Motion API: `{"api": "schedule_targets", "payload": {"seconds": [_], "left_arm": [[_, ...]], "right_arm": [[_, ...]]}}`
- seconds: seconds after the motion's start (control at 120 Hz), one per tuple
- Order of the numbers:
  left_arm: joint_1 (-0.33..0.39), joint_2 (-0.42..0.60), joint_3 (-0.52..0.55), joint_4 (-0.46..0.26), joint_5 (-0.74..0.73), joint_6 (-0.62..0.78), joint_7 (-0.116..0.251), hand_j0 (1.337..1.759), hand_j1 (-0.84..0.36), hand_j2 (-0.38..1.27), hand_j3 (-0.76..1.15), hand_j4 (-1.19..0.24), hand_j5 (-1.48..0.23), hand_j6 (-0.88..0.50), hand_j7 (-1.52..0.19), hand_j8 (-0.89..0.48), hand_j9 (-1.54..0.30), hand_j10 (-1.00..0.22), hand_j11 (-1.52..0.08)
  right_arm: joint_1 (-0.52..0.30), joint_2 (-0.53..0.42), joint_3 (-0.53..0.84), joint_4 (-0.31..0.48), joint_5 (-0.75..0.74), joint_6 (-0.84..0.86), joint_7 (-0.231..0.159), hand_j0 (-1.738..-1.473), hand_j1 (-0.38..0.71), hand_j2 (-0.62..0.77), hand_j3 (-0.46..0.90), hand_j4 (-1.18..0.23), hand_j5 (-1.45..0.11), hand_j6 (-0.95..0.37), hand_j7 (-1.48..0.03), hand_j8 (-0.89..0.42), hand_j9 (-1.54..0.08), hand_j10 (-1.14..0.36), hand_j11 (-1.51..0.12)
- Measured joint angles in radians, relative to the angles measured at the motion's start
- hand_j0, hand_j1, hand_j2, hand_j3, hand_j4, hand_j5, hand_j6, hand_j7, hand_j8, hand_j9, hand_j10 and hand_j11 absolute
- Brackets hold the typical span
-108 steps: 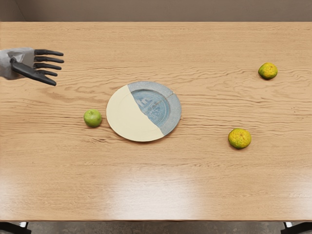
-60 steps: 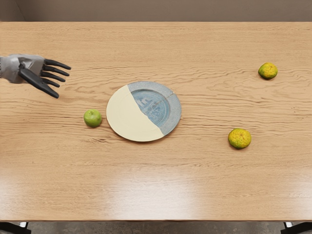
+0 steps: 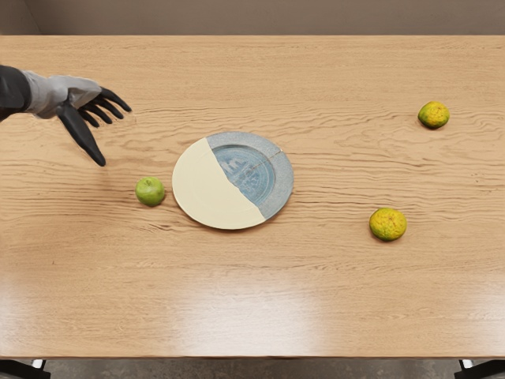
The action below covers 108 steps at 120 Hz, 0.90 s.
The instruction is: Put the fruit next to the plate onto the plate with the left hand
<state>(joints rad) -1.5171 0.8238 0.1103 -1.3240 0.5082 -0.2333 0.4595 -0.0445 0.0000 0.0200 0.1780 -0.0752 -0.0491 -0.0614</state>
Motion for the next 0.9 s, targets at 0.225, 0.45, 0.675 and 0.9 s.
{"api": "schedule_targets", "payload": {"seconds": [0.225,0.45,0.675,0.9], "left_arm": [[-0.252,-0.036,0.407,-0.175,-0.084,0.362,-0.001,1.658,0.05,0.05,0.0,-0.25,-0.32,-0.25,-0.32,-0.25,-0.32,-0.25,-0.32],[-0.36,-0.21,0.636,-0.257,-0.25,0.483,-0.008,1.658,0.05,0.05,0.0,-0.25,-0.32,-0.25,-0.32,-0.25,-0.32,-0.25,-0.32],[-0.437,-0.281,0.762,-0.329,-0.33,0.634,-0.022,1.658,0.05,0.05,0.0,-0.25,-0.32,-0.25,-0.32,-0.25,-0.32,-0.25,-0.32],[-0.472,-0.404,0.828,-0.36,-0.342,0.727,-0.02,1.658,0.05,0.05,0.0,-0.25,-0.32,-0.25,-0.32,-0.25,-0.32,-0.25,-0.32]], "right_arm": [[0.0,0.0,0.0,0.0,0.0,0.0,0.0,-1.658,-0.32,-0.01,0.0,-0.03,-0.03,-0.03,-0.03,-0.03,-0.03,-0.03,-0.03],[0.0,0.0,0.0,0.0,0.0,0.0,0.0,-1.658,-0.32,-0.01,0.0,-0.03,-0.03,-0.03,-0.03,-0.03,-0.03,-0.03,-0.03],[0.0,0.0,0.0,0.0,0.0,0.0,0.0,-1.658,-0.32,-0.01,0.0,-0.03,-0.03,-0.03,-0.03,-0.03,-0.03,-0.03,-0.03],[0.0,0.0,0.0,0.0,0.0,0.0,0.0,-1.658,-0.32,-0.01,0.0,-0.03,-0.03,-0.03,-0.03,-0.03,-0.03,-0.03,-0.03]]}}
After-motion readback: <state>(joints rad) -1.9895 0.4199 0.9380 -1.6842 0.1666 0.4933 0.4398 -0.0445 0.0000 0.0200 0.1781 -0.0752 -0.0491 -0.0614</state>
